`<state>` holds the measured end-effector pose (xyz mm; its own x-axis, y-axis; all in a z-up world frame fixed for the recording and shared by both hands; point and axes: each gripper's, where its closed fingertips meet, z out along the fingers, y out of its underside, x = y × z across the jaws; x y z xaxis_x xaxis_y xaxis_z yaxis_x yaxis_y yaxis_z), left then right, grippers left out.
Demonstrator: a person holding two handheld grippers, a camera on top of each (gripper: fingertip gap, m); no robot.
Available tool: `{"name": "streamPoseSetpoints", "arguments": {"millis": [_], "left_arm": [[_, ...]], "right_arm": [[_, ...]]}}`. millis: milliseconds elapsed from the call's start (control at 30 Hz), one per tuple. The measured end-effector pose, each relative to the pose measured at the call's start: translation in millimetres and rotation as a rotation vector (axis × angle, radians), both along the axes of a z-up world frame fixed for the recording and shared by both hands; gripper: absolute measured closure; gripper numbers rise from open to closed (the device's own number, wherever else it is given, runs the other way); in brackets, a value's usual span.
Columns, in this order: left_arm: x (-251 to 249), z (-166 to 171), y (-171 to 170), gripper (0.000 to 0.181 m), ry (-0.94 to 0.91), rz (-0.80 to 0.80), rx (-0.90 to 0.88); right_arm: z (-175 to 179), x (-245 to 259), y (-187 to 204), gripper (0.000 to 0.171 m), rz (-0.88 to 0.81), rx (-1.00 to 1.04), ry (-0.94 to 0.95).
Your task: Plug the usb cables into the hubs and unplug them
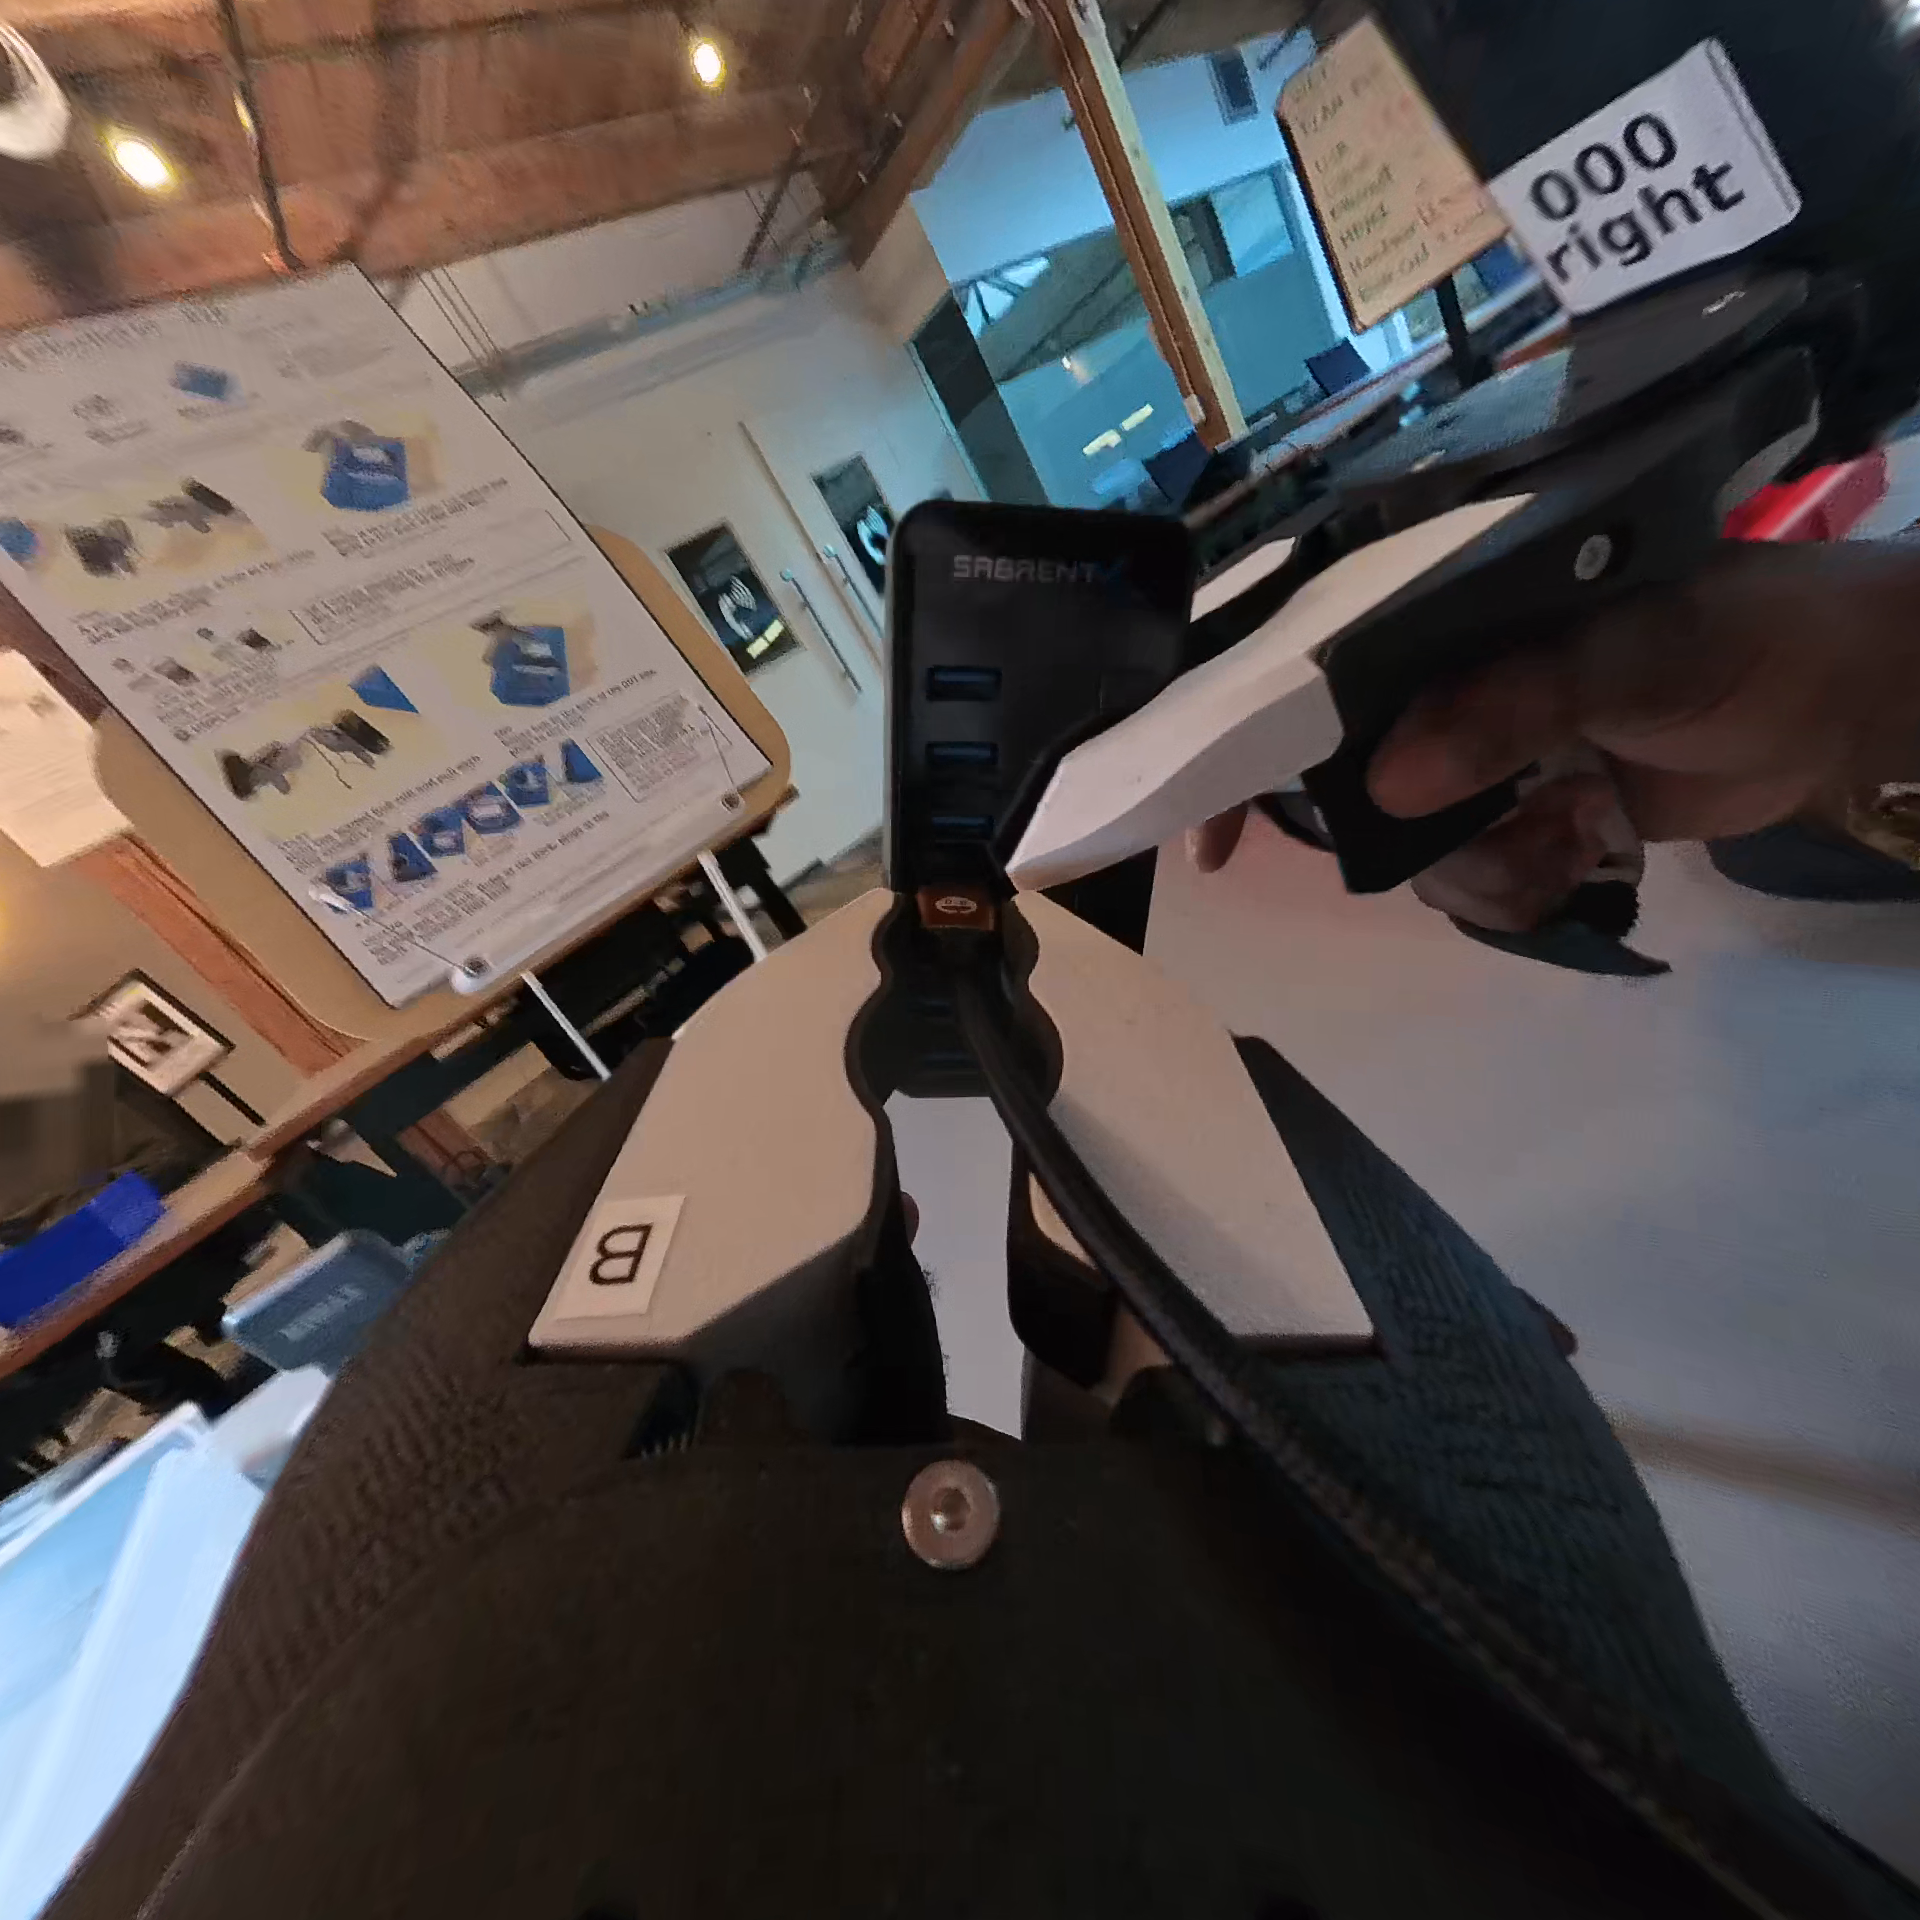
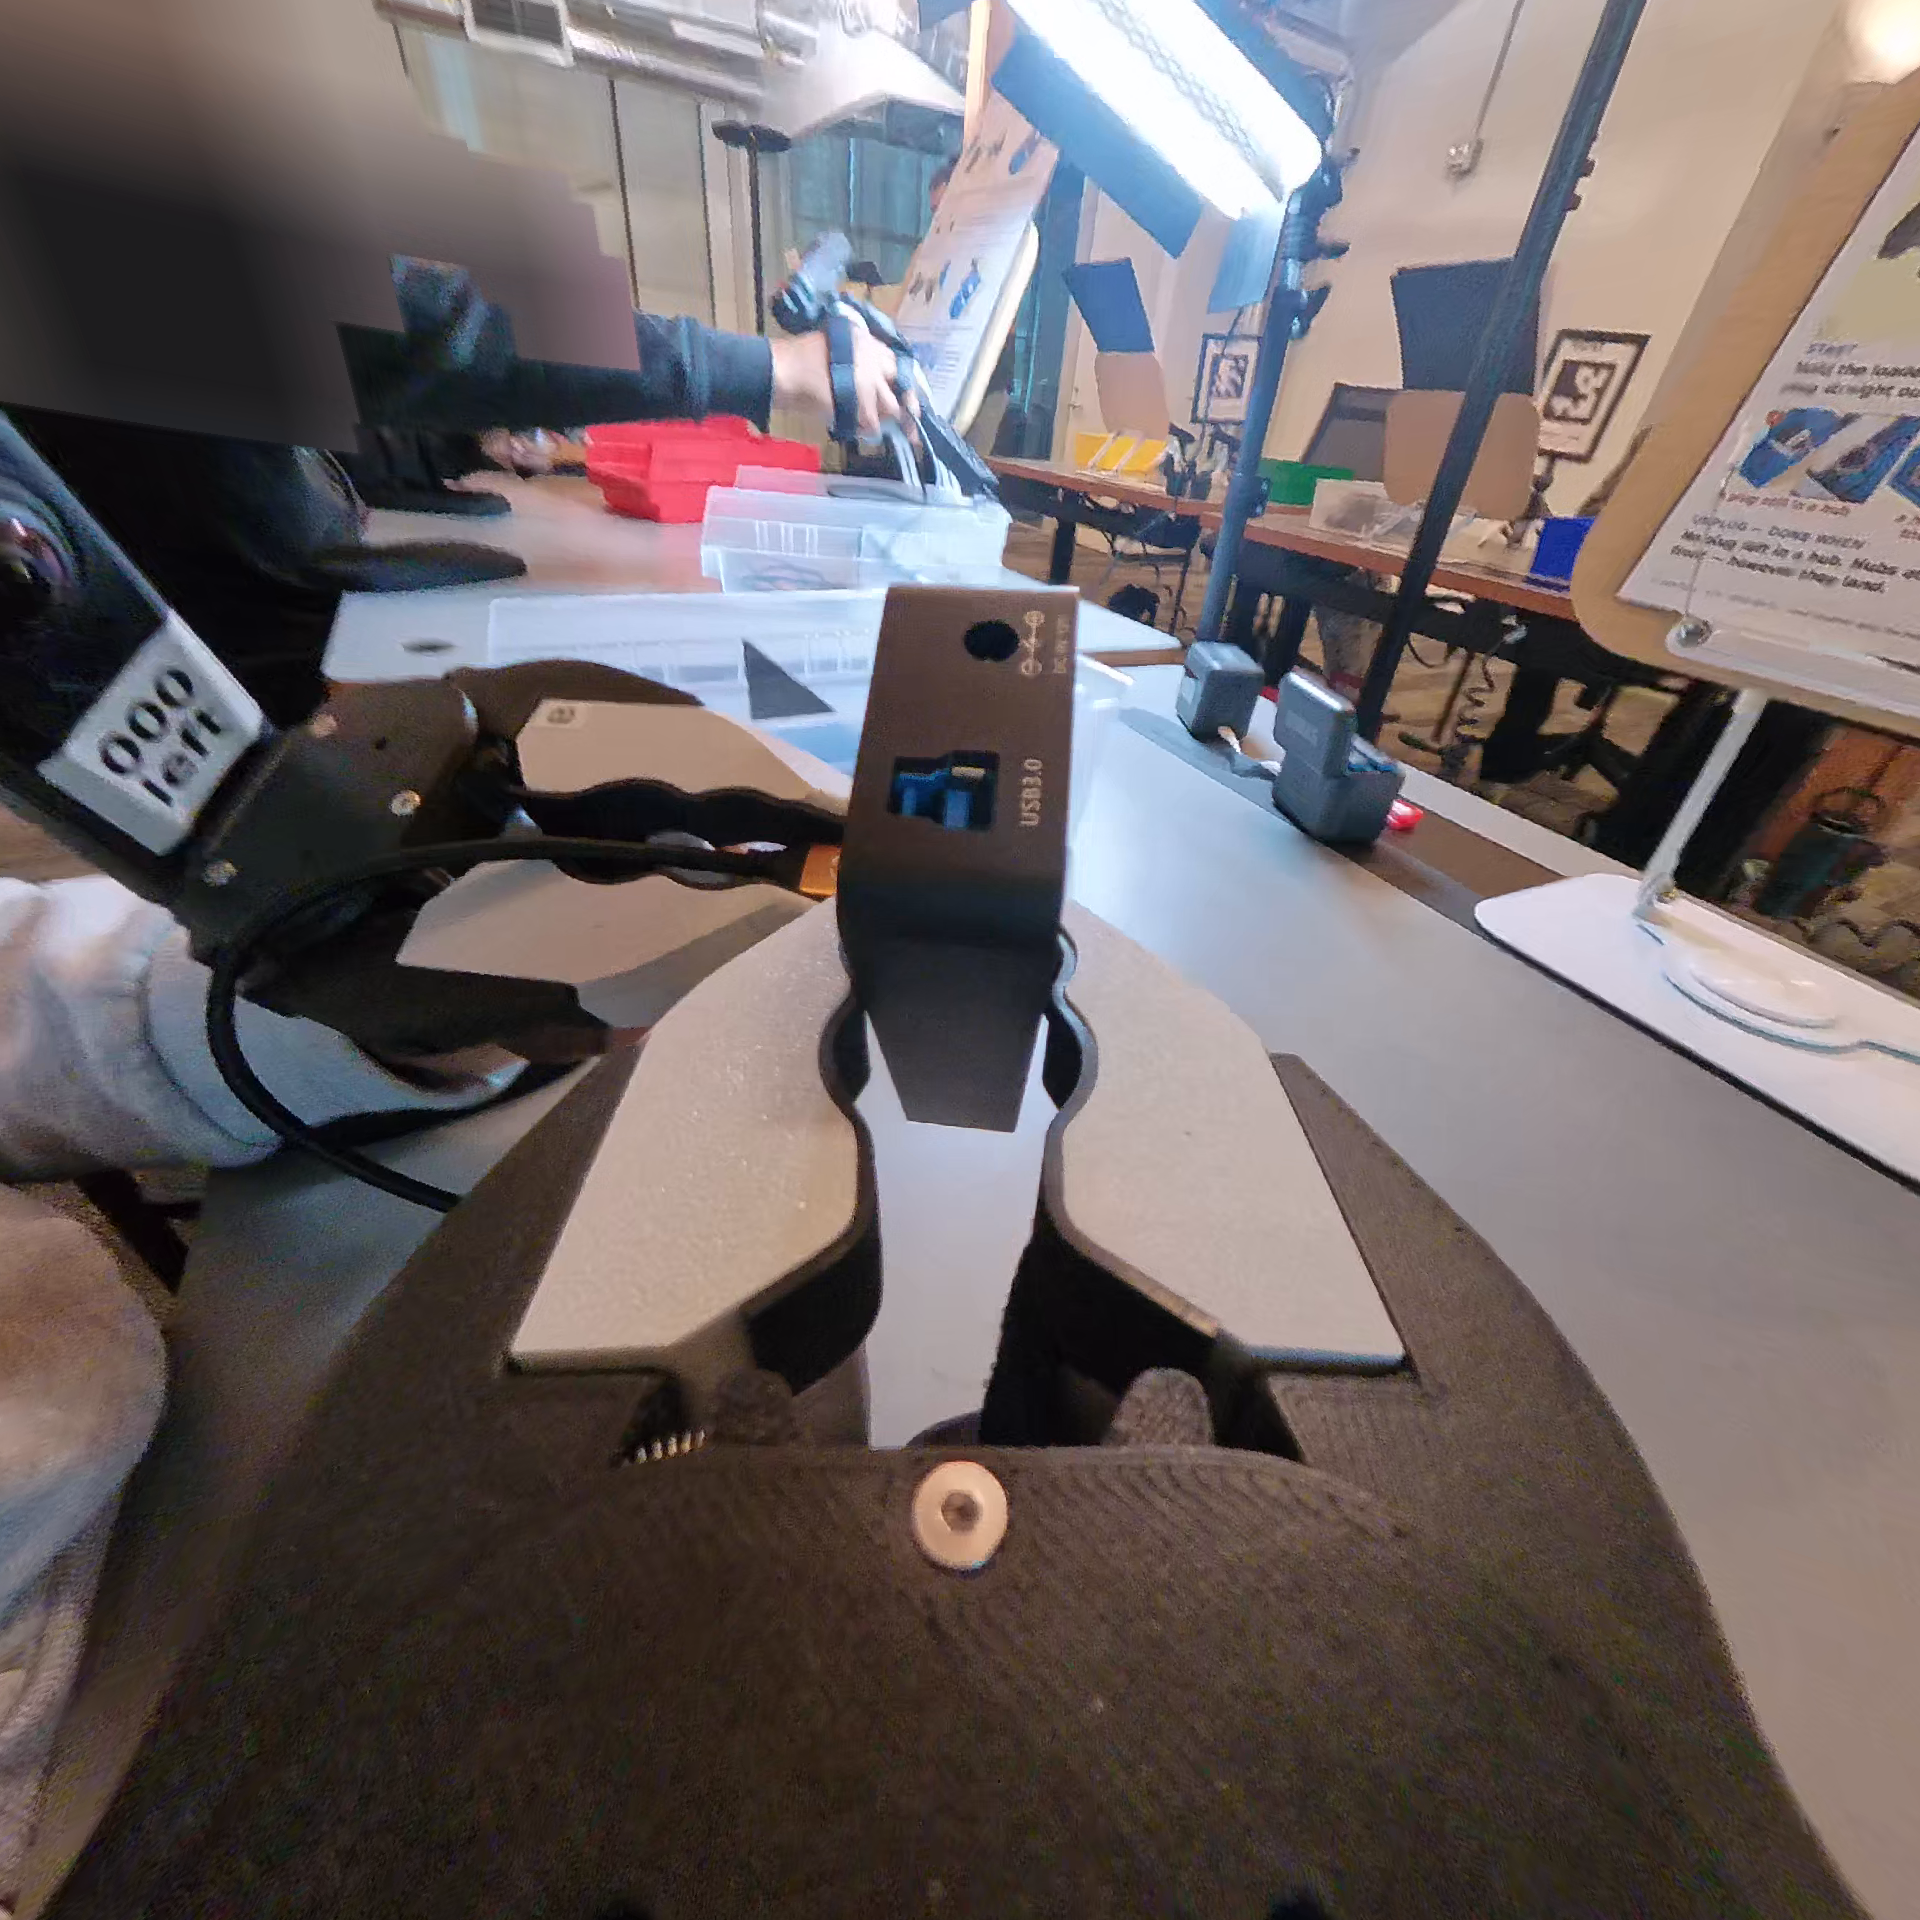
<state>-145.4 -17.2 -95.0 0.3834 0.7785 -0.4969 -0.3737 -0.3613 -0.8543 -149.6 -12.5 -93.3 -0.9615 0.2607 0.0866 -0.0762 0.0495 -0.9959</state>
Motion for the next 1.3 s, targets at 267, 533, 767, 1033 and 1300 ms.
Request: {"name": "streamPoseSetpoints", "arguments": {"millis": [267, 533, 767, 1033, 1300], "left_arm": [[2, 9, -6, 0.165, 0.059, 0.058, 0.008], [0, 0, -3, 0.165, 0.039, 0.046, -0.068], [-13, -22, 5, 0.160, -0.123, 0.008, -0.078], [-37, -43, -30, 0.128, -0.400, 0.125, 0.136], [-33, -22, -34, 0.132, -0.232, 0.157, 0.150]], "right_arm": [[27, -2, 2, 0.142, 0.018, -0.180, -0.061], [4, 0, 3, 0.143, 0.082, -0.180, -0.275], [-8, -17, 10, 0.142, 0.031, -0.034, -0.293], [-22, -84, 77, 0.142, -0.236, 0.331, -0.260], [-66, -102, 83, 0.141, -0.305, 0.377, -0.225]]}}
